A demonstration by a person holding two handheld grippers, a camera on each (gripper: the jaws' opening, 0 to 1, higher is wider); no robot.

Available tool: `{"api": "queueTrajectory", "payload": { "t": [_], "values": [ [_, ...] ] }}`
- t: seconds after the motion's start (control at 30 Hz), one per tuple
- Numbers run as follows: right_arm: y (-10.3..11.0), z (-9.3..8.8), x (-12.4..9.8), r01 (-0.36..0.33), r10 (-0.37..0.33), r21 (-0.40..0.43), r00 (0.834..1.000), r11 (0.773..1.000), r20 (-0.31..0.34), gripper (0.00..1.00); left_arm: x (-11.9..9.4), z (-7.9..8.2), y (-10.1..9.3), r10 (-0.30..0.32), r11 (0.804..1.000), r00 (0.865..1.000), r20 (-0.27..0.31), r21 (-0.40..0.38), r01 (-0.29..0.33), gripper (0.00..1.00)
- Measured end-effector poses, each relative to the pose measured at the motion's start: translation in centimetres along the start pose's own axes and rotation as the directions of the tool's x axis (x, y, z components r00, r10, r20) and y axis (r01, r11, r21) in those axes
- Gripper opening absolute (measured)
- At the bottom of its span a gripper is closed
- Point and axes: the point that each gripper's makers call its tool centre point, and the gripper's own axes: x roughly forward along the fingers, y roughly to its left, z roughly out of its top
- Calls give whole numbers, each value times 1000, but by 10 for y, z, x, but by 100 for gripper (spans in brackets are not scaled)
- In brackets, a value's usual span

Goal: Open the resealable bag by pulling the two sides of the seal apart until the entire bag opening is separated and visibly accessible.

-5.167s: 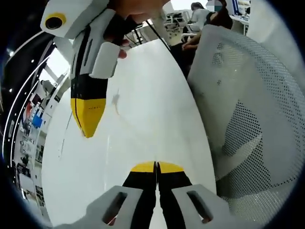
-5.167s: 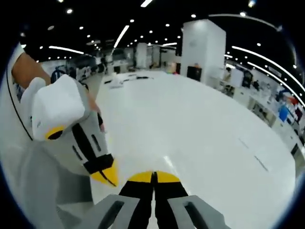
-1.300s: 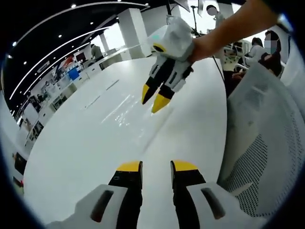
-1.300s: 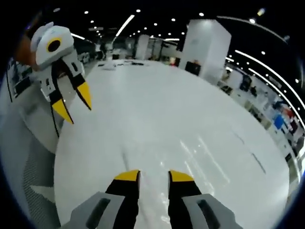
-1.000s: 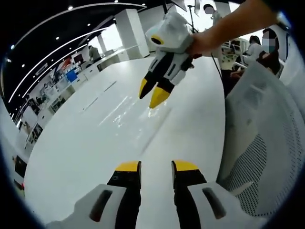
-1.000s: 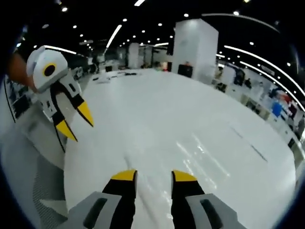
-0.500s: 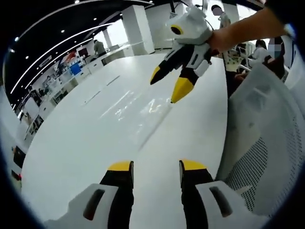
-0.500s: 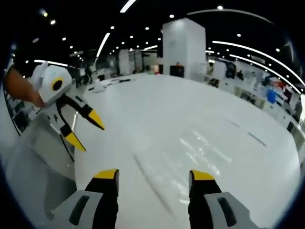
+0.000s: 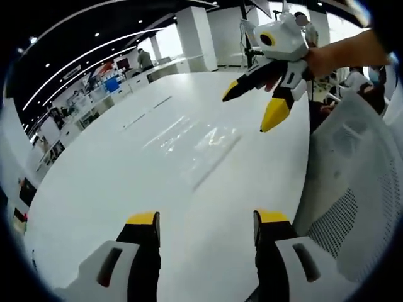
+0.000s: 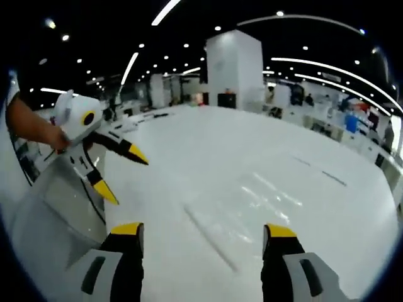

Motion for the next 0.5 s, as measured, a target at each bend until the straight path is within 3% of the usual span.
{"api": "queueTrajectory", "payload": {
  "t": [0.2,0.5],
  "values": [
    [5,-9,-8,18,-18,32,1000,999,5,81,-4,-2,-2,8,1000,1000,6,25,-9,71],
    [5,-20,-21,69,-69,38,998,997,-3,86,-6,-6,-7,0,998,1000,24,-64,2,78]
  ]
}}
